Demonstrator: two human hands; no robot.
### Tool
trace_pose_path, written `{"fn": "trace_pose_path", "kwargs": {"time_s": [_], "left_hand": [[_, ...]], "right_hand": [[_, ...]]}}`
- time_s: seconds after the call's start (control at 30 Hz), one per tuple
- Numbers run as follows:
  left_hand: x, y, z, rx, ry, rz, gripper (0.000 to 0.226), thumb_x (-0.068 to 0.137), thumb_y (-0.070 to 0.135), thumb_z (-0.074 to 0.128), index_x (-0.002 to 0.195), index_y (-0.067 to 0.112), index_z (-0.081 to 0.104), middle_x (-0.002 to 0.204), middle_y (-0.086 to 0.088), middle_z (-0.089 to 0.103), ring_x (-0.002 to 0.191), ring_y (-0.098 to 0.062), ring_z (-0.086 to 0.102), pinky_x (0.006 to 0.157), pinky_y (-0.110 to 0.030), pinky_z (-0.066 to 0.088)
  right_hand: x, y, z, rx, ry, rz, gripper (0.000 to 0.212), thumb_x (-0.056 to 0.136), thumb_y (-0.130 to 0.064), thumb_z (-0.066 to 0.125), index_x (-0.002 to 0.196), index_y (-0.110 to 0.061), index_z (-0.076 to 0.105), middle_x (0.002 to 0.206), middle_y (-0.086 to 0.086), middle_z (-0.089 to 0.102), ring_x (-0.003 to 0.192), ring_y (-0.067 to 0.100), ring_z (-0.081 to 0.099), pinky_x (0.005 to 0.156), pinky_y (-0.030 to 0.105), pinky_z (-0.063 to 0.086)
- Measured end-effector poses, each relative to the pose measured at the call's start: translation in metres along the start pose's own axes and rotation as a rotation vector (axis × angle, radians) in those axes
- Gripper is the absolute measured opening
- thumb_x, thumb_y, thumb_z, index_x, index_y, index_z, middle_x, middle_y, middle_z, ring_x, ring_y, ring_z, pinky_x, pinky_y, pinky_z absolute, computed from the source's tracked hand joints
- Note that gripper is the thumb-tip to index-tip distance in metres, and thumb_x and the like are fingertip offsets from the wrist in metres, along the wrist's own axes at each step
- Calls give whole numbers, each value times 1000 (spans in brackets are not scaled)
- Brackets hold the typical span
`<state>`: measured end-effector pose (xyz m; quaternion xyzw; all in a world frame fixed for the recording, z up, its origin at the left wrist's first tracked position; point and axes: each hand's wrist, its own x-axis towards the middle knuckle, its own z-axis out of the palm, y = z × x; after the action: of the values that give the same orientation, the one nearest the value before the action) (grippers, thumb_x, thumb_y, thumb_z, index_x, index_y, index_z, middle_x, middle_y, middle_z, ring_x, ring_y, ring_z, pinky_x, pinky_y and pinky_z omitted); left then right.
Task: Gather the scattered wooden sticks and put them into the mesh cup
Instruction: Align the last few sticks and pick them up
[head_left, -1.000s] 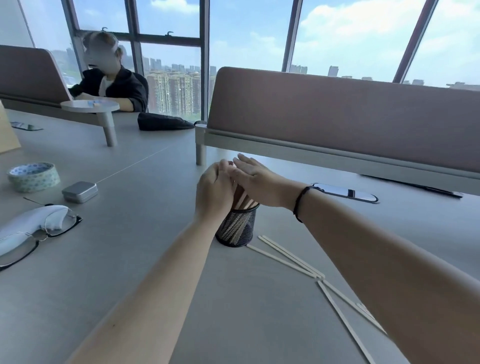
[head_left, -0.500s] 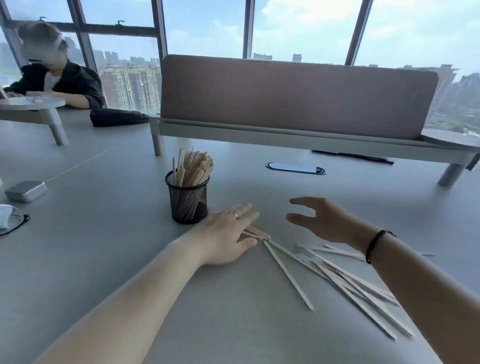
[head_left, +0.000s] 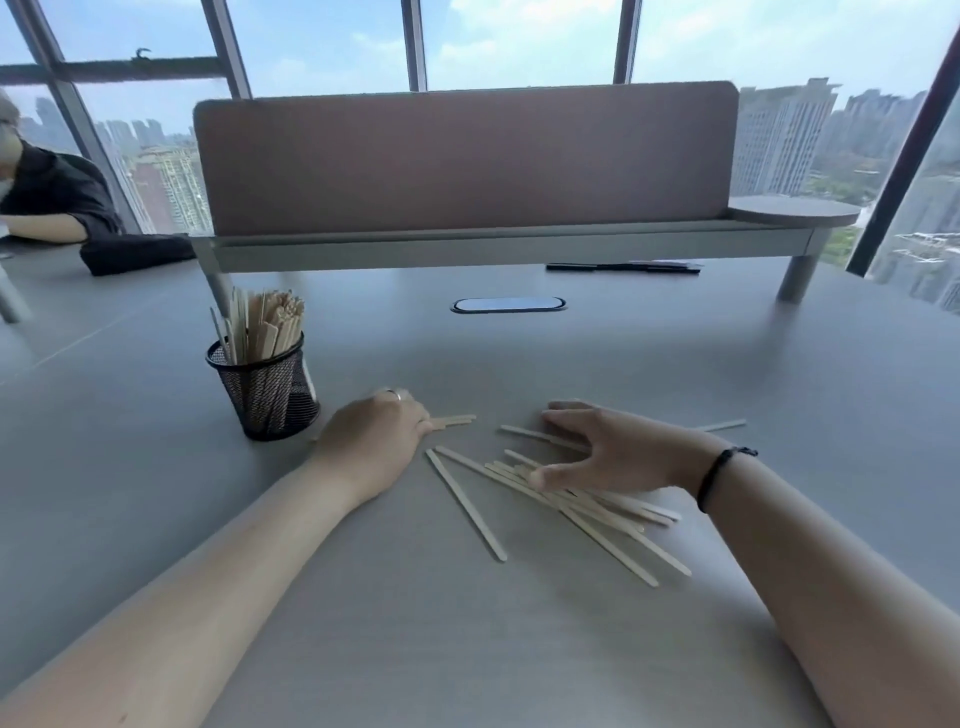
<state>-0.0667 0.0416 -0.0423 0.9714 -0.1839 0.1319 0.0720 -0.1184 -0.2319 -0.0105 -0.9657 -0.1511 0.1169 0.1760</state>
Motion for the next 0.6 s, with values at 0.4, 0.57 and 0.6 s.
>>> {"fn": "trace_pose_path", "kwargs": {"time_s": [0.4,0.57,0.6], "left_hand": [[22,18,18,-363,106,-114,12,92,34,67,93,29,78,91,5,64,94,-20,60,81,-34,49],[24,10,23,-448,61,-84,37,90,56,52,97,32,79,101,4,70,104,-25,61,91,-36,48],[23,8,22,-470,12,-68,49,87,68,44,99,35,79,107,6,70,108,-24,60,97,-38,46]], "right_hand": [[18,3,15,-7,-63,-136,62,94,-59,50,151,-48,28,165,-14,9,151,3,-6,121,29,-7],[28,-15,32,9,185,-326,40,104,-28,47,144,-26,50,156,-9,38,140,1,27,106,5,12],[31,-20,35,32,238,-369,37,102,-24,50,139,-22,57,151,-6,47,134,2,36,102,1,17]]}}
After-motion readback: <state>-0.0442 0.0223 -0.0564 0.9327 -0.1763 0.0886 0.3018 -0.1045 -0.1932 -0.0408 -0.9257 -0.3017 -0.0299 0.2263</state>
